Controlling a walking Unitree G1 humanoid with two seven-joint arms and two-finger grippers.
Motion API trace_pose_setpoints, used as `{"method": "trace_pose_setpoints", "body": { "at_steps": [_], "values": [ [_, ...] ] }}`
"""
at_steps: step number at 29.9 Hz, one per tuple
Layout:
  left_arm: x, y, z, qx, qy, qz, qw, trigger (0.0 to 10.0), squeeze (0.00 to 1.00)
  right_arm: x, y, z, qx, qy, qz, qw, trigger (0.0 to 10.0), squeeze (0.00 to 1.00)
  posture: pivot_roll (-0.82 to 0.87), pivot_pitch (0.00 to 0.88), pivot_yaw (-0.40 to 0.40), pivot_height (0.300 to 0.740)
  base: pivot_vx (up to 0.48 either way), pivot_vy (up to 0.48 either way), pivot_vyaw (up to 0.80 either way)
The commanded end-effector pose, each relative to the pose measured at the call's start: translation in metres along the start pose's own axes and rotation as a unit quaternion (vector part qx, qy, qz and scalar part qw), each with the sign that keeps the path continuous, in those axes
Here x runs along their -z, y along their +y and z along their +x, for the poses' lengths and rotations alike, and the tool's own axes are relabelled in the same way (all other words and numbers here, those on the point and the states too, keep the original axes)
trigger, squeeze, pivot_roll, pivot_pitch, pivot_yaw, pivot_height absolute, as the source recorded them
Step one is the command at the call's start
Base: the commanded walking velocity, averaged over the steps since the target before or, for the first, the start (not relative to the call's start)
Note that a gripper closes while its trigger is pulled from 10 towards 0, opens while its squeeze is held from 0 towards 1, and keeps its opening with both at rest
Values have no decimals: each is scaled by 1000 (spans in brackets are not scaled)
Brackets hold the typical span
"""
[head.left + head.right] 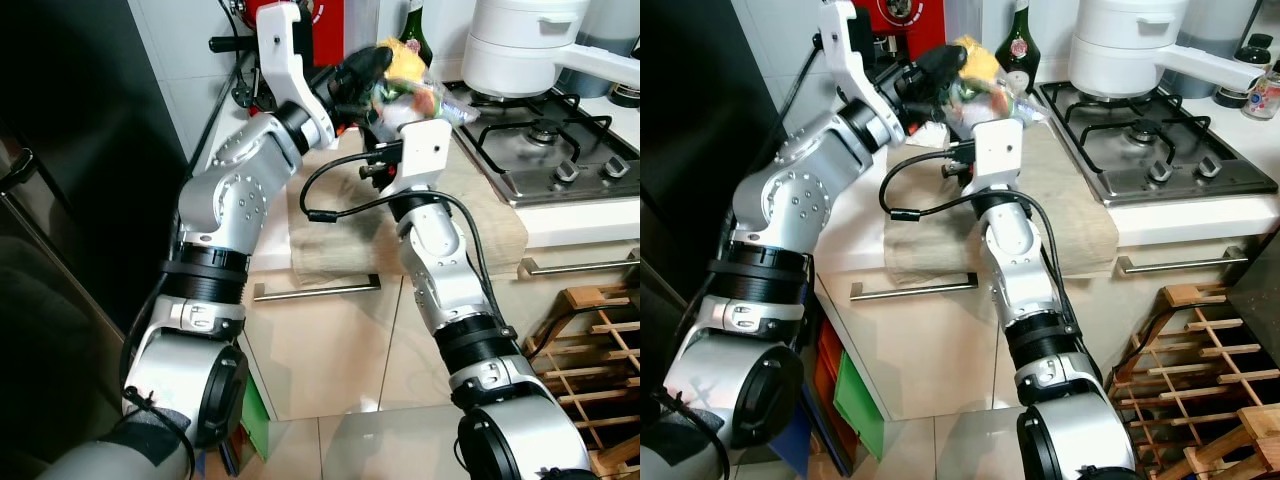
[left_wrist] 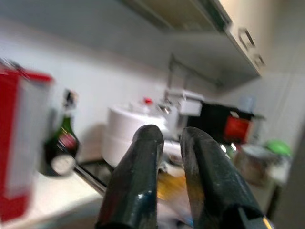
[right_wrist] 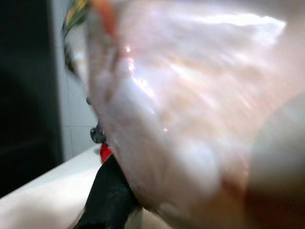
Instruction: Restocking fridge
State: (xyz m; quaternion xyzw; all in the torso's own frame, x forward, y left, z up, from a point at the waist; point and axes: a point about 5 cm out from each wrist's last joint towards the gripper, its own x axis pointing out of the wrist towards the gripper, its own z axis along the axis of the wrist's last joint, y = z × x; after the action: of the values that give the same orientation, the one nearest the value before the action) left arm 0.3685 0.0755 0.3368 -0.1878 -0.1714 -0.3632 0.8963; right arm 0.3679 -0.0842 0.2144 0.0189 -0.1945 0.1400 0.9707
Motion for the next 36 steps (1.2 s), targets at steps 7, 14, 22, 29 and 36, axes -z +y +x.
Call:
{"method": "trace_pose_setpoints", "body": {
  "at_steps": [7,14,22,29,36],
  "values": [
    [-31,11,-11,-24,-39,29,999,10000,1000,-1,1,-1,-9,2,8,1000,0,0,-94,0,89,740,0,0,0],
    [-19,33,-61,-80,16,128,988,10000,867,-1,-37,-18,69,9,2,998,0,0,-88,0,81,740,0,0,0],
    [20,31,-107,-169,26,192,966,10000,0,-7,-70,-58,161,-19,-160,974,0,0,-73,0,52,740,0,0,0],
    [67,21,-129,-212,67,169,960,10000,0,2,-73,-82,175,-1,-196,965,0,0,-91,0,49,740,0,0,0],
    [85,20,-129,-241,77,154,955,10000,0,8,-65,-75,180,9,-178,967,0,0,-89,0,42,740,-353,0,0]
  ]
}}
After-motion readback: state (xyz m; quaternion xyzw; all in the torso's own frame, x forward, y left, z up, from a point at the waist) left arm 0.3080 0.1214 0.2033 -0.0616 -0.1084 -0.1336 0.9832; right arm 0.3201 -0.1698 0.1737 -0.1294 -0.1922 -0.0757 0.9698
